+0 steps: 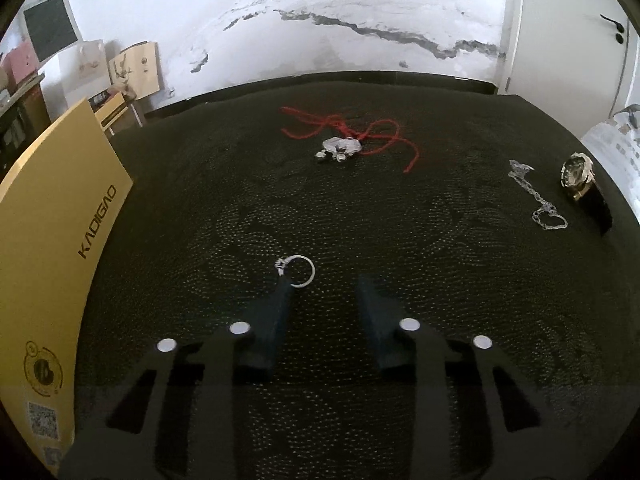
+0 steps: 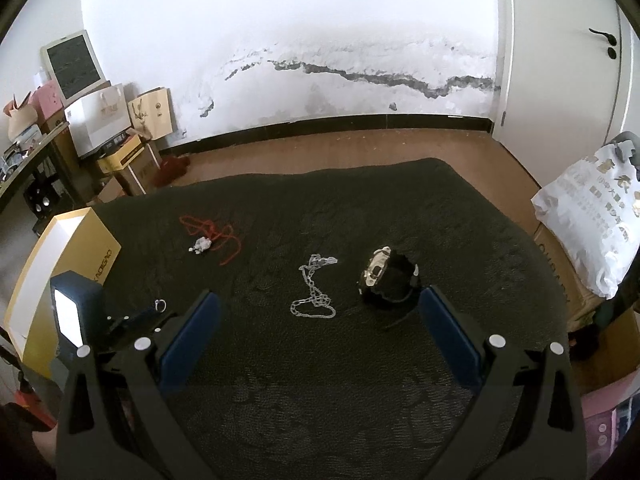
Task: Organize jewelry
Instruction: 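Close the left tool on the second silver ring and lift it, then grasp the black wristwatch with the right tool while the left tool holds the ring, then carry both items over the yellow box while the left tool opens, dropping the ring, then lower the black wristwatch into the box and open the right tool, then move both tools back over the rug toward the remaining jewelry, then lower the left tool onto the white charm on the red cord and grasp it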
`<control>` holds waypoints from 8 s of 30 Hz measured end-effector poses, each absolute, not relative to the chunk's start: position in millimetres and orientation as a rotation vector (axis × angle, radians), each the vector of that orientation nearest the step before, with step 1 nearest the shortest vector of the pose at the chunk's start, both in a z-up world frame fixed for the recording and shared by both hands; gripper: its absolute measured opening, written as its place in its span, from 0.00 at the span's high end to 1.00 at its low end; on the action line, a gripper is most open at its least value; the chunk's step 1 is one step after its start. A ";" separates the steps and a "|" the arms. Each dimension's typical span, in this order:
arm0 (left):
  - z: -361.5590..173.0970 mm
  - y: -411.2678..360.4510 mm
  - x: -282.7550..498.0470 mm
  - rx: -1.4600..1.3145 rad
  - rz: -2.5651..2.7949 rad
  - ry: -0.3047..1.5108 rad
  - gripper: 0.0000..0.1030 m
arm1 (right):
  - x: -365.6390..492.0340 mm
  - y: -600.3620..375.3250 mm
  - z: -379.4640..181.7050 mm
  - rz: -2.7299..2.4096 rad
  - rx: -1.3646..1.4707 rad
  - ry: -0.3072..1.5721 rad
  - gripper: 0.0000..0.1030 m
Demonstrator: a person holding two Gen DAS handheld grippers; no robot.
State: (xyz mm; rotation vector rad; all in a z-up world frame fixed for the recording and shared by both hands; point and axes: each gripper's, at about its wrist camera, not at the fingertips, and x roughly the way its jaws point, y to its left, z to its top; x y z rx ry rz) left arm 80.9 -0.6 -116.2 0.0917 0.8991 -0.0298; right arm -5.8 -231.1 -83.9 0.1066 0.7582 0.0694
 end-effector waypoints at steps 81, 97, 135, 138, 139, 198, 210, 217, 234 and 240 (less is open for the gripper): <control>-36.3 12.1 73.7 0.034 -0.078 0.850 0.82 | 100.6 -273.5 -197.0 -0.096 0.106 0.972 0.44; 14.5 92.9 55.5 -0.017 0.028 0.833 0.82 | 59.4 -105.4 -78.2 0.246 0.022 0.853 0.44; -37.2 341.9 11.5 -0.121 0.386 0.975 0.81 | 18.6 209.2 -69.6 0.660 -0.215 0.830 0.44; -39.2 338.7 9.1 -0.119 0.375 0.984 0.81 | 19.5 210.7 -73.7 0.654 -0.221 0.833 0.44; -39.4 338.5 8.9 -0.111 0.376 0.985 0.81 | 19.3 210.8 -75.0 0.653 -0.222 0.834 0.44; 19.9 129.6 37.2 0.003 0.082 0.805 0.10 | 5.7 -125.1 -64.4 0.070 -0.006 0.766 0.05; -18.7 -17.0 87.2 0.156 -0.084 0.841 0.10 | -13.8 -215.7 -82.0 0.012 -0.018 0.764 0.05; -47.8 -48.6 112.5 0.198 -0.117 0.869 0.08 | -3.9 -221.6 -85.6 0.016 -0.001 0.779 0.05; -125.8 -42.8 183.5 0.091 -0.116 0.987 0.06 | 9.8 -212.3 -94.0 0.034 -0.018 0.791 0.05; -128.1 -45.9 197.6 0.101 -0.138 0.949 0.06 | 15.4 -207.8 -96.9 0.048 -0.024 0.796 0.05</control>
